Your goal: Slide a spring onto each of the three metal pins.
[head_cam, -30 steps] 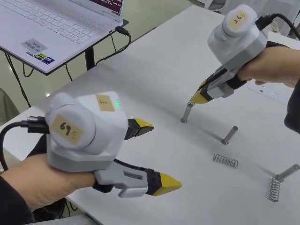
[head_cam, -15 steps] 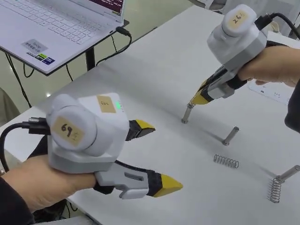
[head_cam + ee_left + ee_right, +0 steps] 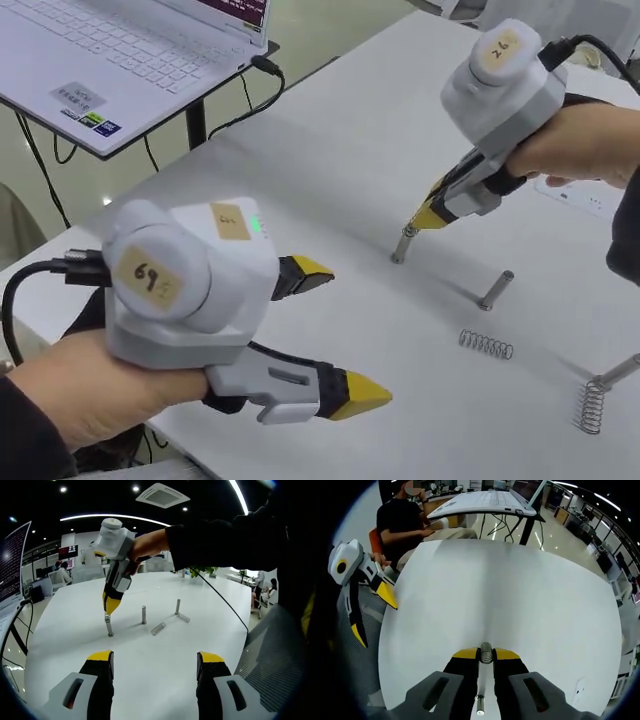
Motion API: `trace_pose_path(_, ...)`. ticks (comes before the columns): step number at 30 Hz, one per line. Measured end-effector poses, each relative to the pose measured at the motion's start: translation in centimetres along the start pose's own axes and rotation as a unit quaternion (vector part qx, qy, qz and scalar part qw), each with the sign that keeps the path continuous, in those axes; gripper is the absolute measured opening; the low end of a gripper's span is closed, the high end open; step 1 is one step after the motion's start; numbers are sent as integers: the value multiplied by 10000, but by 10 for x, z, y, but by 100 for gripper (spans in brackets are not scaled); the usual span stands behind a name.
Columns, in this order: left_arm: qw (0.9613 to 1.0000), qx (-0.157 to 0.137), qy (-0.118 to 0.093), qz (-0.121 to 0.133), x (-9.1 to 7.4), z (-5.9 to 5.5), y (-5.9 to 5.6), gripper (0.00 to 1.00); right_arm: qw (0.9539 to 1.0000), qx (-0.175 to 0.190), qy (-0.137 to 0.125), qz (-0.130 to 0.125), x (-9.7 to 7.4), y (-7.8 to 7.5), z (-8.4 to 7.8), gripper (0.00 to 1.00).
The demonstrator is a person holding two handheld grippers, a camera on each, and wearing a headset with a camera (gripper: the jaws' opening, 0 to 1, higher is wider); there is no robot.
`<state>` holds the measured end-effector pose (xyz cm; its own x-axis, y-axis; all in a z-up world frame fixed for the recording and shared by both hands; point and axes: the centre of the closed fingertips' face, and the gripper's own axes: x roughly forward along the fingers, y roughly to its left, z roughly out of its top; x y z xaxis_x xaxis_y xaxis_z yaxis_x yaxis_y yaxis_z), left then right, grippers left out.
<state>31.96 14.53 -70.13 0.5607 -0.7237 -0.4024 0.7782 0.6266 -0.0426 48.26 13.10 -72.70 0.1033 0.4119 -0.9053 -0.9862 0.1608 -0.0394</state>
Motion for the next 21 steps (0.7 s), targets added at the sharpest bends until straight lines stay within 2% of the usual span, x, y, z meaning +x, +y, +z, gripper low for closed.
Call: trace_pose_path(21, 10000, 13, 11, -20, 1, 0, -1, 62, 9996, -88, 270, -28, -6, 2, -11, 8)
